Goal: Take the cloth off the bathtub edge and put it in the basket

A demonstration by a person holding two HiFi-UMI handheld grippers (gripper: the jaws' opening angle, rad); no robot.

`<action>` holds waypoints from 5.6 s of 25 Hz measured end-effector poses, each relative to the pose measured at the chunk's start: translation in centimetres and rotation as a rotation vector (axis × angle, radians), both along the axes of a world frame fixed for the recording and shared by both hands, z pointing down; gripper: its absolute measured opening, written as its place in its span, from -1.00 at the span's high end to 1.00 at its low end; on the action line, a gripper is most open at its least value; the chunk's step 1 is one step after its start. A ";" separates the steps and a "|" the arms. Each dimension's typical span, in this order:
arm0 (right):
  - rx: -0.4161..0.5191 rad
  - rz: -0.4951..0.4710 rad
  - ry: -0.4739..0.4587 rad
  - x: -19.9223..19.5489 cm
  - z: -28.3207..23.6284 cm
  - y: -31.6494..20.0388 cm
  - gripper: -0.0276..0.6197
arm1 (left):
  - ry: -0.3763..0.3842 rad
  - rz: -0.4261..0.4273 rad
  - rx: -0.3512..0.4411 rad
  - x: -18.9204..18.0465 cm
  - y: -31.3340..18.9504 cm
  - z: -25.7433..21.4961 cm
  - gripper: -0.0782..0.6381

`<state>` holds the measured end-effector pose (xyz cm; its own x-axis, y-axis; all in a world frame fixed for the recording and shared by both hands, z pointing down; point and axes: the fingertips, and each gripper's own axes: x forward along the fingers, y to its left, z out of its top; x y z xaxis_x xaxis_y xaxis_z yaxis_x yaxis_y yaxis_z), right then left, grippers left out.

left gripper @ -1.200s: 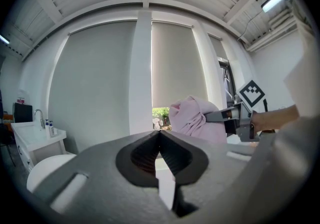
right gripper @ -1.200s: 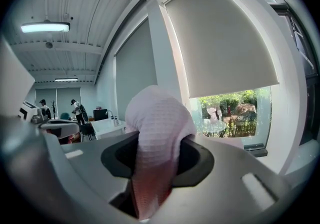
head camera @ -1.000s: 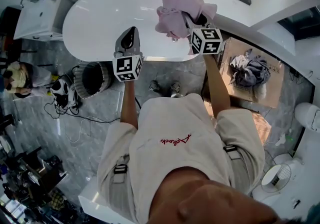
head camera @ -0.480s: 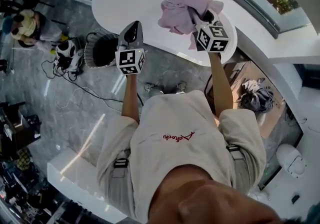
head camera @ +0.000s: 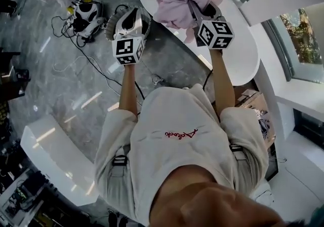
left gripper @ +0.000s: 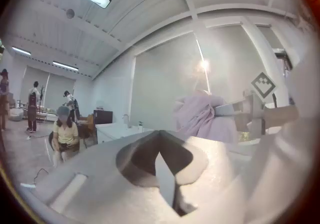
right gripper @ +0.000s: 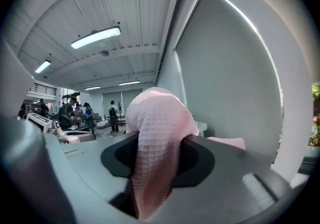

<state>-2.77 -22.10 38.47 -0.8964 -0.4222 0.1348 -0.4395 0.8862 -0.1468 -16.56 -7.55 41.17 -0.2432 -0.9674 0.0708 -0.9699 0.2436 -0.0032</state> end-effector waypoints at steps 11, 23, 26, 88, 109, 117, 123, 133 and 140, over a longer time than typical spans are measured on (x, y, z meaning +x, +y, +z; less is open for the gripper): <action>-0.031 -0.232 -0.042 -18.0 -0.9 8.0 0.42 | 0.018 -0.232 -0.001 -13.1 11.4 0.9 0.78; -0.038 -0.387 -0.025 -27.8 0.2 11.7 0.41 | 0.044 -0.373 -0.018 -19.8 15.3 2.3 0.78; -0.043 -0.411 -0.011 -29.1 1.7 10.8 0.41 | 0.060 -0.386 -0.031 -20.6 13.9 3.3 0.78; -0.359 -0.445 0.322 -40.6 44.3 11.4 0.37 | 0.339 -0.451 -0.289 -28.4 14.3 32.3 0.78; -0.265 -0.374 0.338 -36.6 44.8 10.4 0.44 | 0.305 -0.400 -0.244 -26.2 9.9 30.4 0.78; -0.019 -0.341 0.110 -37.2 25.0 6.1 0.85 | 0.181 -0.373 -0.136 -25.9 4.9 18.4 0.78; 0.099 -0.298 0.050 -34.6 13.9 3.2 0.91 | 0.107 -0.324 -0.055 -24.4 0.6 9.7 0.78; 0.067 -0.134 0.036 -24.6 7.3 -3.2 0.90 | 0.081 -0.194 -0.022 -18.7 -5.7 3.1 0.78; 0.123 0.082 0.023 -16.6 3.8 -8.6 0.90 | 0.048 0.031 0.023 -13.8 -12.9 -0.1 0.78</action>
